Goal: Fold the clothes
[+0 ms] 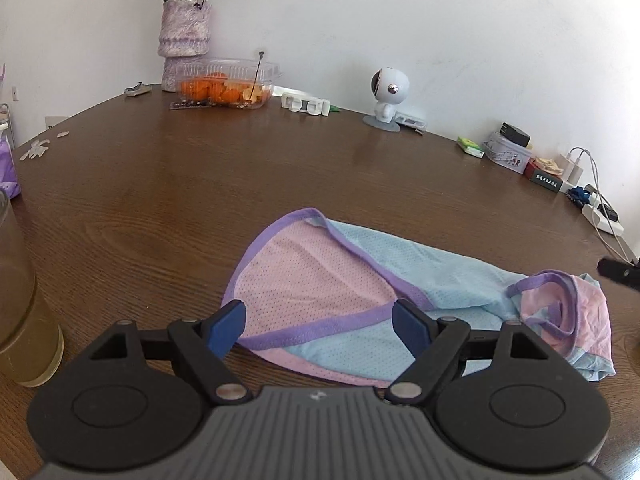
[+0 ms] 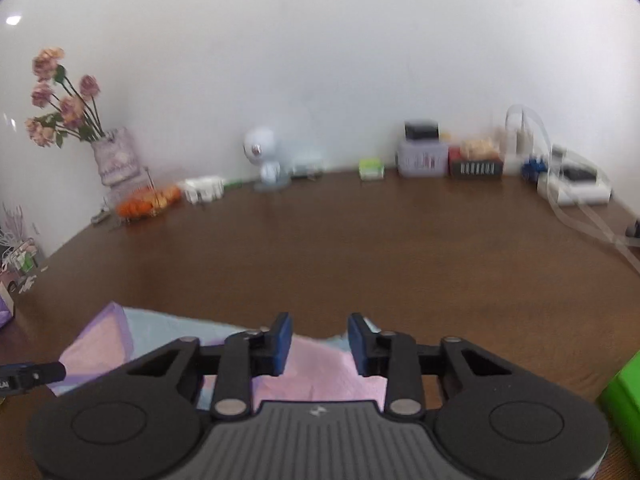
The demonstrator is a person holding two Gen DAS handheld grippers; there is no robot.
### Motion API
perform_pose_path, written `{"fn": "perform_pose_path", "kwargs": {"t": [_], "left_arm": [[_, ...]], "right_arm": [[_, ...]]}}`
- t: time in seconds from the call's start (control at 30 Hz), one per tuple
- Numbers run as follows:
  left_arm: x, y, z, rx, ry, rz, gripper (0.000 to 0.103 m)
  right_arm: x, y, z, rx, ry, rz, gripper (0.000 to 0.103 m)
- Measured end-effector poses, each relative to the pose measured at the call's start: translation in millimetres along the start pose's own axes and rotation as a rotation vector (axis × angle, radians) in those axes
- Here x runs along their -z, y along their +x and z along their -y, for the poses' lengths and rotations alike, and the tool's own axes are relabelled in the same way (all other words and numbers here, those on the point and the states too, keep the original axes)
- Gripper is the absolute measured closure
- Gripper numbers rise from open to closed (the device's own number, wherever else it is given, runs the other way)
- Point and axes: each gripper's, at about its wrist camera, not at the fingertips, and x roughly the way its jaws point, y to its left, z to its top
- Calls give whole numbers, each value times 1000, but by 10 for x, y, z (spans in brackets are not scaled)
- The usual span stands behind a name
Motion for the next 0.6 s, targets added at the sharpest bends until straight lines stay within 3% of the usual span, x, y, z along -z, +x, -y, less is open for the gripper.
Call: {"fn": "perform_pose_path", "kwargs": {"t": [0.07, 0.2, 0.27, 0.3, 0.4, 0.57, 0.6], "left_arm": [[34, 7, -25, -18, -2, -14, 21], [97, 37, -77, -70, 0, -57, 21], [124, 58, -113, -81, -16, -70, 21], [137, 68, -131, -85, -25, -75, 21], [166, 65, -151, -87, -47, -66, 22], [196, 45, -166, -91, -134, -32, 38], [195, 40, -158, -91, -140, -32, 47]], "right_arm": [[81, 235, 54, -1, -12, -112, 75], [-108, 5, -108, -35, -74, -29, 72], [-296, -135, -299, -96, -165, 50, 47], [-385, -77, -456, -171, -267, 37, 31], [-607, 291, -1024, -394, -559, -74, 33], [-782, 1138, -2008, -528, -827, -261, 45], [-766, 1261, -2151, -548, -873, -292, 48]]}}
